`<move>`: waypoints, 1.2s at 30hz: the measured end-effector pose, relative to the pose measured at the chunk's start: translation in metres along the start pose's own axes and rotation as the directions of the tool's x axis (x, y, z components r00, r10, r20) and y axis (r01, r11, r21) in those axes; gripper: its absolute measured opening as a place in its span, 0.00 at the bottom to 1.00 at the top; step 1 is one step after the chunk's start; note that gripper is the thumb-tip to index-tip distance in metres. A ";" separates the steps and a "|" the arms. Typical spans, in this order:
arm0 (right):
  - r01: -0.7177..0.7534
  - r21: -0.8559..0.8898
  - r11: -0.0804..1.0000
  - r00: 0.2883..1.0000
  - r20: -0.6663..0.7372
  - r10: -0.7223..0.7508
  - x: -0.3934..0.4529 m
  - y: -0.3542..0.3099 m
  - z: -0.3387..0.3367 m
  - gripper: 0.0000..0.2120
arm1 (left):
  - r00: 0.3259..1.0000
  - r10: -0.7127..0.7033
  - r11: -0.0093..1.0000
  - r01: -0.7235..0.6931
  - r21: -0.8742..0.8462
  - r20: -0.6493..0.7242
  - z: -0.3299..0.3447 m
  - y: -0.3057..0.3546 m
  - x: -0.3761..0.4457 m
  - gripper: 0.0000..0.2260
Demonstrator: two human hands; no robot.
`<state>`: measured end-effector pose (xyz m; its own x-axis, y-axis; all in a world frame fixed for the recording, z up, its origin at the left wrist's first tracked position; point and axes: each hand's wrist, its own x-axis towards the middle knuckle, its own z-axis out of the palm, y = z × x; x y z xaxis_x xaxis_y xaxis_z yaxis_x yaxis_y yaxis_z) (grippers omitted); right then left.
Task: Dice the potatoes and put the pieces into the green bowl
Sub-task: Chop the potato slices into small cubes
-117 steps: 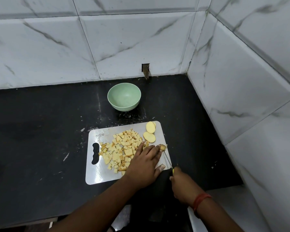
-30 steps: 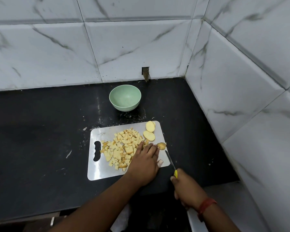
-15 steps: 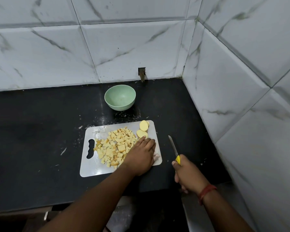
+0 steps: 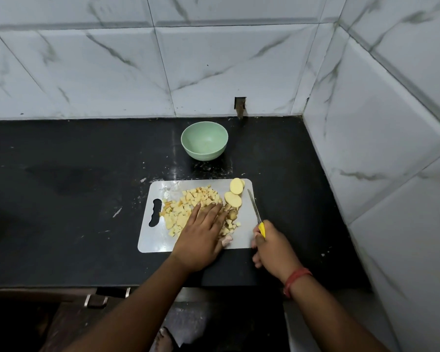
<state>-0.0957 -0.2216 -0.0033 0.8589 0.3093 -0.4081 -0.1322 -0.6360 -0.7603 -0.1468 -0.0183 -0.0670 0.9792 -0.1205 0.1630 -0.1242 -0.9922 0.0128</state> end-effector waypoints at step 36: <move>0.054 -0.023 0.998 0.952 -0.300 -0.059 0.078 -0.027 0.044 0.06 | 0.977 0.139 0.989 -0.128 -0.076 0.163 -0.012 -0.040 0.057 0.32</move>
<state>-0.0469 -0.1493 -0.0369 0.9740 0.1196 -0.1922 -0.0739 -0.6345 -0.7694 -0.0884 0.0145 -0.0466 0.9653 -0.2612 0.0006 -0.2607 -0.9631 0.0666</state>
